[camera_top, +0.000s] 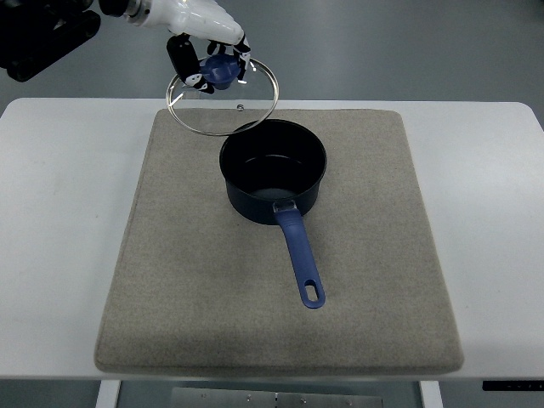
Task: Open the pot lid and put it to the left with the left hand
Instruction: 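Lift the glass lid off the saucepan with the left hand, then lower the glass lid onto the pad beside the saucepan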
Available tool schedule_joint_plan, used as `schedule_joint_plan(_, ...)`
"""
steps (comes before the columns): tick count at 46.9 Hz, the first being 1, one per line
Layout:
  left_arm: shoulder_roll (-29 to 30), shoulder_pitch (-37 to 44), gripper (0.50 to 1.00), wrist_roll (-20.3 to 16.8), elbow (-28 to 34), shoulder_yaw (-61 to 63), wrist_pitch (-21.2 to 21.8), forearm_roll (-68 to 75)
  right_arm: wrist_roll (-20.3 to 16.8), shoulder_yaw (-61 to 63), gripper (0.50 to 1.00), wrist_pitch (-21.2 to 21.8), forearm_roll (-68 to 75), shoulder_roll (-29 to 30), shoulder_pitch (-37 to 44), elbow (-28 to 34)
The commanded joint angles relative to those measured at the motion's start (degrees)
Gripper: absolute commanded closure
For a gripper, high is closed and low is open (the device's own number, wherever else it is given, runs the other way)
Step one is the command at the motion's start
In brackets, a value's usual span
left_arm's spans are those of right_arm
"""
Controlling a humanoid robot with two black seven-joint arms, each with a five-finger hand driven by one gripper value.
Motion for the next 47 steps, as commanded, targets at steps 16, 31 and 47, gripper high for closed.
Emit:
schedule_joint_plan(16, 11.18, 2.28, 1.000, 0.00, -4.31, 0.17, 2.83, 0.11, 0.00, 0.00, 0.583, 0.00, 0.00, 0.00, 0.01, 0.00)
schedule_joint_plan(31, 16.64, 6.50, 1.000, 0.00, -9.50, 0.17, 5.82, 0.38, 0.00, 0.00, 0.583, 0.00, 0.00, 0.00, 0.01, 0.00)
schedule_joint_plan(47, 16.99, 12.12, 1.000, 0.00, -10.55, 0.26, 8.28, 0.47, 0.00, 0.00, 0.583, 0.00, 0.00, 0.00, 0.01, 0.00)
